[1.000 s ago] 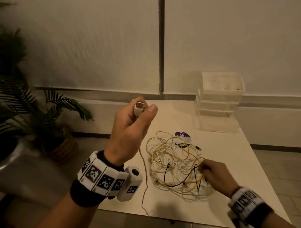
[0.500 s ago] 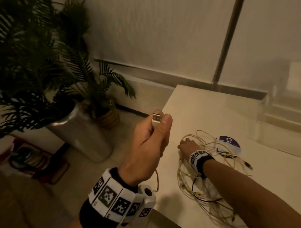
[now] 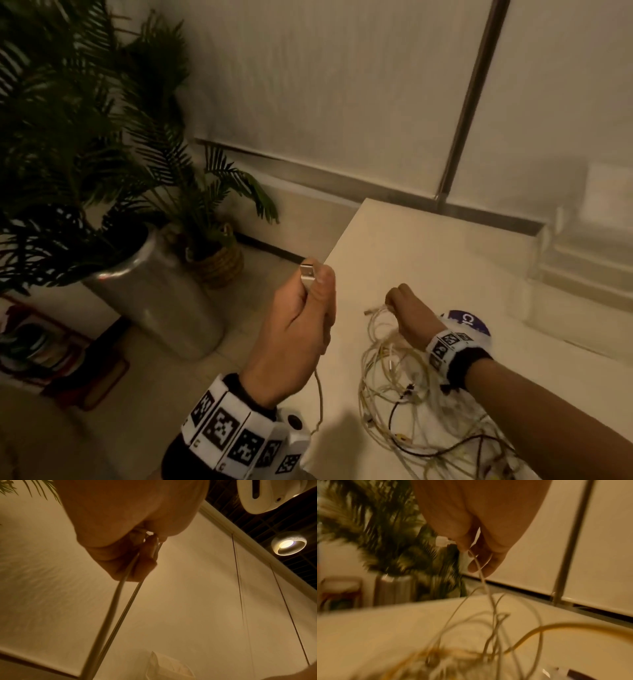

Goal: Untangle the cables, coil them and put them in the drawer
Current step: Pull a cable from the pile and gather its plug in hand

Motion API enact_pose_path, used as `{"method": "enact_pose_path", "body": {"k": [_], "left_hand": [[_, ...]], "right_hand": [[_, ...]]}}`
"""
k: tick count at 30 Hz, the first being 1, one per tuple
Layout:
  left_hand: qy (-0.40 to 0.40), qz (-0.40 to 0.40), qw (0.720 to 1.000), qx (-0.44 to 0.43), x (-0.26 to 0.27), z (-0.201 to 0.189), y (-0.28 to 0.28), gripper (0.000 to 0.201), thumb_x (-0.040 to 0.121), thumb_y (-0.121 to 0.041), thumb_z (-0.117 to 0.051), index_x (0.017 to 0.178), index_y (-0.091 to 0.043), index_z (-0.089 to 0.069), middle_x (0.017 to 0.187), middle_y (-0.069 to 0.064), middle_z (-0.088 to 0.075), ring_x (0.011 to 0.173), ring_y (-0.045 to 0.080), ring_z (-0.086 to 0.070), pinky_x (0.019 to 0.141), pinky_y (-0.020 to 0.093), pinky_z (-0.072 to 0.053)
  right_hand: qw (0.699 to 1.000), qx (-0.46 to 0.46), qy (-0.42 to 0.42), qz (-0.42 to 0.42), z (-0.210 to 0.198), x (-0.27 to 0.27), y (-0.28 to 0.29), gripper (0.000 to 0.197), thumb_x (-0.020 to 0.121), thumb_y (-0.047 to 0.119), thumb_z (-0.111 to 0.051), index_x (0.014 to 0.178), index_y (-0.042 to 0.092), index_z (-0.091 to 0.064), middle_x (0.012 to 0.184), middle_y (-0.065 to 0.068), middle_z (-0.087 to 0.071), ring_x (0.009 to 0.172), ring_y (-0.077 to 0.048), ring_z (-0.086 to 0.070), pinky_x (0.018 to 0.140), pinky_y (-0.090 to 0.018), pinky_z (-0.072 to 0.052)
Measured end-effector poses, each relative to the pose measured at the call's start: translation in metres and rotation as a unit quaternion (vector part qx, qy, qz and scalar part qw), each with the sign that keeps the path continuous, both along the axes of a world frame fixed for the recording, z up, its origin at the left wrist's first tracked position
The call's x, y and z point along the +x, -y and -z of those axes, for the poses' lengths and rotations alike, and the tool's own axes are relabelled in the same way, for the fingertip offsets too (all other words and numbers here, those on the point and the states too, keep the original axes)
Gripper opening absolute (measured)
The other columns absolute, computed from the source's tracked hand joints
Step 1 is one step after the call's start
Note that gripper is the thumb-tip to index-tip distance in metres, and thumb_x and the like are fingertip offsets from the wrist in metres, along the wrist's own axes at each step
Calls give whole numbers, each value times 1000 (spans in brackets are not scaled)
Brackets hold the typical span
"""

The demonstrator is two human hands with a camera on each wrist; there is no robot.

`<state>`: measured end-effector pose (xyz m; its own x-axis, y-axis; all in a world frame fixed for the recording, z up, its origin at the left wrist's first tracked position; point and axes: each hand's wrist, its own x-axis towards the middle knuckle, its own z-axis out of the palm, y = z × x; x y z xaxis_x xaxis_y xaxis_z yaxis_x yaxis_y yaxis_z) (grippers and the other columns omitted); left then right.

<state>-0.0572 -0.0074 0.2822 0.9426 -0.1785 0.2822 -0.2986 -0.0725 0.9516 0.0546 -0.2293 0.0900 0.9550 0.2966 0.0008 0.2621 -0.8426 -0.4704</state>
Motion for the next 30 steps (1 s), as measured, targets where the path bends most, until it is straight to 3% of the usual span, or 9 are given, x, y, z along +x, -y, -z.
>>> {"method": "enact_pose_path", "body": {"k": [4,9,12,14,17,20,24,26,30], "left_hand": [[9,13,1000,11,10,-7,24,36,98,-43,-42,72,-19,-43,58,-10,-41,50,6,-37,47,23,-39],[86,27,995,32,16,-28,65,40,86,-37,-66,67,-13,-40,59,-11,-35,56,8,-33,55,28,-35],[96,29,995,-2,15,-47,87,49,89,-19,-69,59,-8,-31,55,-3,-30,53,13,-27,55,35,-32],[100,47,993,-31,13,-63,98,52,91,-16,-67,56,-6,-29,54,0,-28,52,15,-25,53,35,-29],[80,102,985,-114,11,-82,107,50,95,-27,-59,57,-8,-34,51,0,-26,46,17,-20,45,31,-21],[30,199,968,-152,5,-91,112,44,95,-44,-44,83,-3,-56,50,-5,-31,41,10,-24,40,22,-24],[25,264,960,-92,-6,-74,115,54,91,-58,-39,118,-16,-61,56,-9,-36,45,7,-32,42,22,-31],[39,281,956,-75,-15,-68,117,55,89,-58,-43,119,-15,-61,57,-11,-45,46,6,-37,42,22,-33],[37,270,957,-95,-29,-70,123,48,94,-37,-47,105,9,-56,60,6,-58,42,13,-52,40,21,-42]], "right_hand": [[944,266,79,178,-81,-24,42,8,100,8,-38,95,14,-41,76,-8,-62,68,-24,-58,66,-35,-49],[778,563,106,257,-172,-52,74,16,101,4,-36,94,13,-46,65,-3,-50,57,-14,-42,54,-31,-41],[718,639,131,243,-232,-70,80,18,102,7,-35,96,13,-51,65,-3,-55,52,-12,-41,51,-27,-33],[722,636,153,228,-269,-86,77,20,103,10,-35,98,10,-55,67,-4,-60,52,-11,-41,51,-25,-33],[794,554,163,190,-295,-120,55,21,102,10,-40,97,6,-59,69,-6,-62,53,-13,-41,51,-24,-34],[850,471,152,182,-286,-156,27,19,99,9,-46,93,4,-63,69,-6,-61,54,-15,-43,50,-24,-36],[819,501,158,232,-271,-188,6,16,97,10,-51,89,5,-65,67,-6,-60,54,-18,-45,51,-28,-38],[807,498,183,259,-265,-197,-1,15,95,11,-55,85,7,-65,65,-5,-60,53,-17,-46,50,-28,-39],[815,475,223,247,-256,-212,-12,14,94,3,-55,85,5,-66,59,7,-62,50,-13,-49,50,-27,-43]]}}
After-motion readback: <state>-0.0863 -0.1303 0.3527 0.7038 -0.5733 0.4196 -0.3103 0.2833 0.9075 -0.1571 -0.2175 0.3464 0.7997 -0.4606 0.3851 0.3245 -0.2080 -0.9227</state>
